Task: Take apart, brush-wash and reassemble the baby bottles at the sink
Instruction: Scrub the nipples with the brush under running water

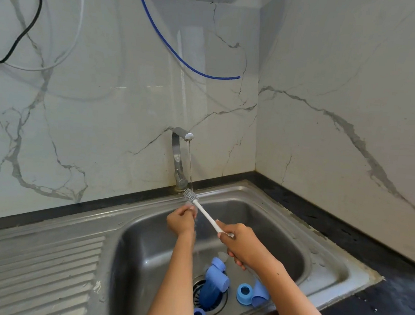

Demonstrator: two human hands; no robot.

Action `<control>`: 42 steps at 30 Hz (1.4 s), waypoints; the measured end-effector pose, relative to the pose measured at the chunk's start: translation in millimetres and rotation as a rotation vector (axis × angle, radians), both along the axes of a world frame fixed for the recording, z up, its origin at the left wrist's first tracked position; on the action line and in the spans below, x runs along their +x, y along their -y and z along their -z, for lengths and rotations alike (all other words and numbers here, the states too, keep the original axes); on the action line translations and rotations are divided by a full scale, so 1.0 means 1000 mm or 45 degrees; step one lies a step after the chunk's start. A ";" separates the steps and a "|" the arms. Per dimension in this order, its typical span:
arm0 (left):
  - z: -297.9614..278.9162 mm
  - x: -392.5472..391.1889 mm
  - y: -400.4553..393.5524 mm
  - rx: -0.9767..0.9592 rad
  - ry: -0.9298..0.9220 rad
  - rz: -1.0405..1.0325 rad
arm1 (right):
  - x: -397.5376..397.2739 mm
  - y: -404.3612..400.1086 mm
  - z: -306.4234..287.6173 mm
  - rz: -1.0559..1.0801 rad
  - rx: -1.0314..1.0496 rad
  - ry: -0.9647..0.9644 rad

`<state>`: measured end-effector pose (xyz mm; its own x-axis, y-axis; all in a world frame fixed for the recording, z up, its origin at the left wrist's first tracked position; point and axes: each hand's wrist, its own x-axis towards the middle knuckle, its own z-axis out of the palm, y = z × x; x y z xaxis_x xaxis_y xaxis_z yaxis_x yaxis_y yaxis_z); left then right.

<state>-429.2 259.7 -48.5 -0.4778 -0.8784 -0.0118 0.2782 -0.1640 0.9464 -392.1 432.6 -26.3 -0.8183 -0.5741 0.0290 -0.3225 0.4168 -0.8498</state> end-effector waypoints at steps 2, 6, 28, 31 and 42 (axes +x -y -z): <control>0.002 -0.001 -0.003 -0.040 0.034 0.062 | 0.000 0.002 -0.002 0.007 0.006 -0.014; 0.003 -0.001 0.000 0.090 0.066 -0.060 | -0.002 -0.006 -0.007 0.011 -0.029 0.074; 0.001 0.002 0.007 0.208 0.037 0.089 | -0.001 -0.008 -0.007 0.044 -0.107 0.132; 0.004 0.000 0.008 0.063 0.117 0.057 | 0.005 -0.006 -0.004 0.019 -0.074 0.100; -0.001 0.004 0.001 -0.008 0.073 0.347 | -0.007 0.001 -0.005 0.115 -0.135 0.156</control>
